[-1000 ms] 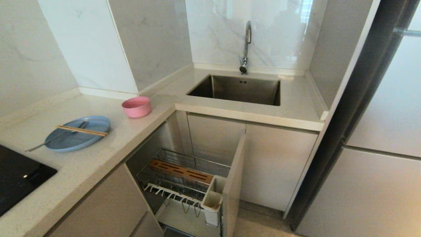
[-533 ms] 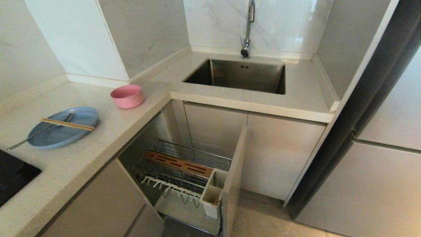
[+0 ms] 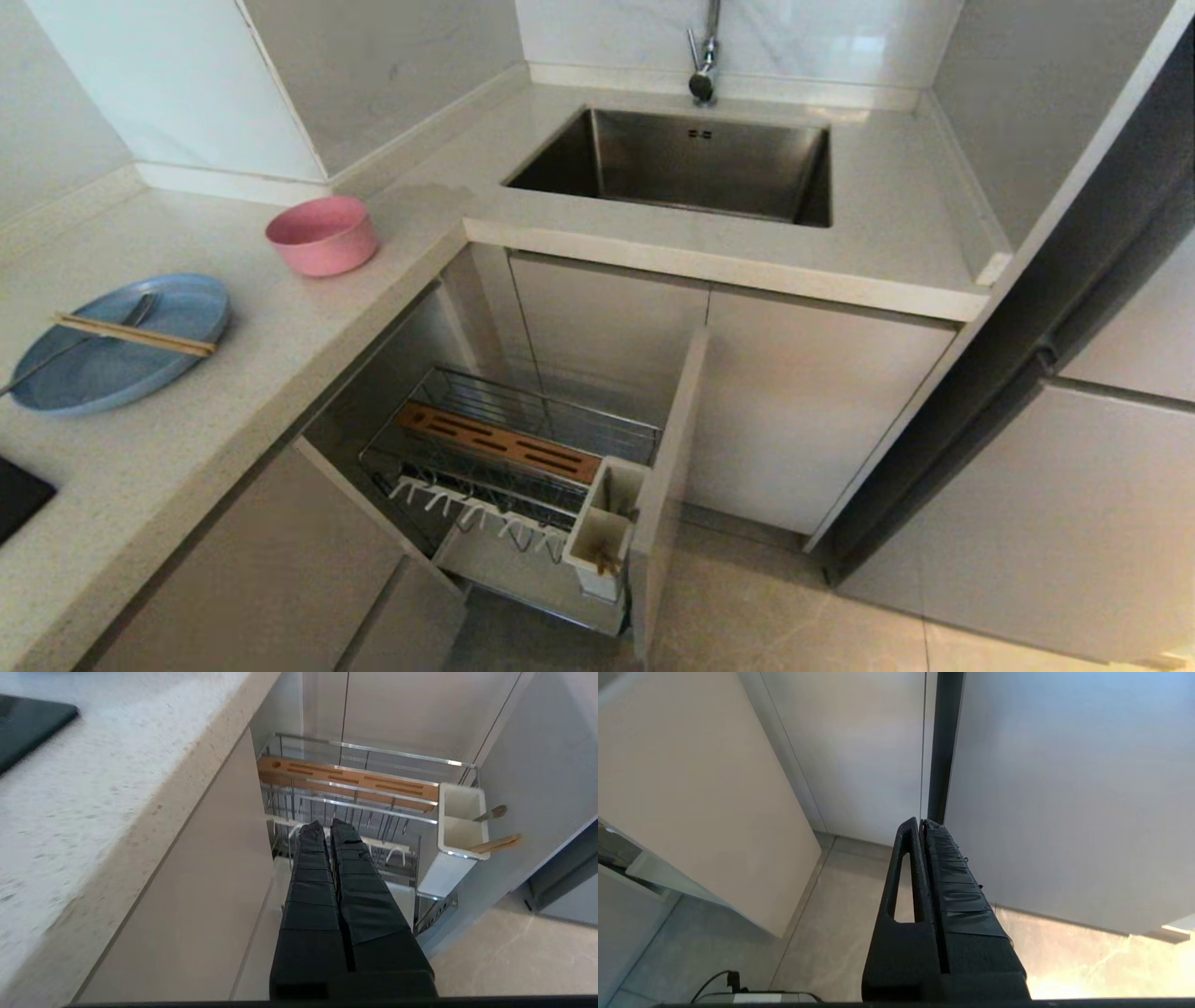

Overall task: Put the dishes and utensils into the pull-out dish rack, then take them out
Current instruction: Pick up the bowl and place it in the cupboard

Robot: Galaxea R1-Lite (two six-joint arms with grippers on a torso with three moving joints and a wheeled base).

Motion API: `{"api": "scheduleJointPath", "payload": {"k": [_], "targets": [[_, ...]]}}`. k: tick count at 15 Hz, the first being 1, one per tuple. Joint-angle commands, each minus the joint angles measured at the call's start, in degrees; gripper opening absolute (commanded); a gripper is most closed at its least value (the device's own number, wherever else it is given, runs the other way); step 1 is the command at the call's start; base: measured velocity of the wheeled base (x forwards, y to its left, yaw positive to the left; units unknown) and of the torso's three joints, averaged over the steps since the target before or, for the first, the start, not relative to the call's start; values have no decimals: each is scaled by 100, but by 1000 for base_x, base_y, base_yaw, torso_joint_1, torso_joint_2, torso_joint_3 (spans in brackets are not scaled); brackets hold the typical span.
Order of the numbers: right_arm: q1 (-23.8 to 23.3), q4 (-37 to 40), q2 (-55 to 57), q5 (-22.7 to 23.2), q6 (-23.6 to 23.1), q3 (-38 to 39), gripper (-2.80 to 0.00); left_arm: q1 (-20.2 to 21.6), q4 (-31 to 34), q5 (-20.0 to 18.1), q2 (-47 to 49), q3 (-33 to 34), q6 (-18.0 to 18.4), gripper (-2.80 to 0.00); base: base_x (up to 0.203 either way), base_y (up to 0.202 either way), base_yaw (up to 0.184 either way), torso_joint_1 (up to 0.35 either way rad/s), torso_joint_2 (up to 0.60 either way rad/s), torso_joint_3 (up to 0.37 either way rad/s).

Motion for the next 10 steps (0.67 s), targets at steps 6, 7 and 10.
{"api": "scheduleJointPath", "payload": {"k": [6,7,10], "targets": [[0,-1,-4,1,2,0,-280,1,-8,1,-1,229,-15,-280,0,0,0,4,1,-199],[0,-1,-4,1,2,0,-280,-6,-8,1,-1,229,-23,-280,0,0,0,3,2,-143],[0,-1,-4,1,2,0,-280,1,-8,1,-1,229,-23,-280,0,0,0,4,3,-50]]}}
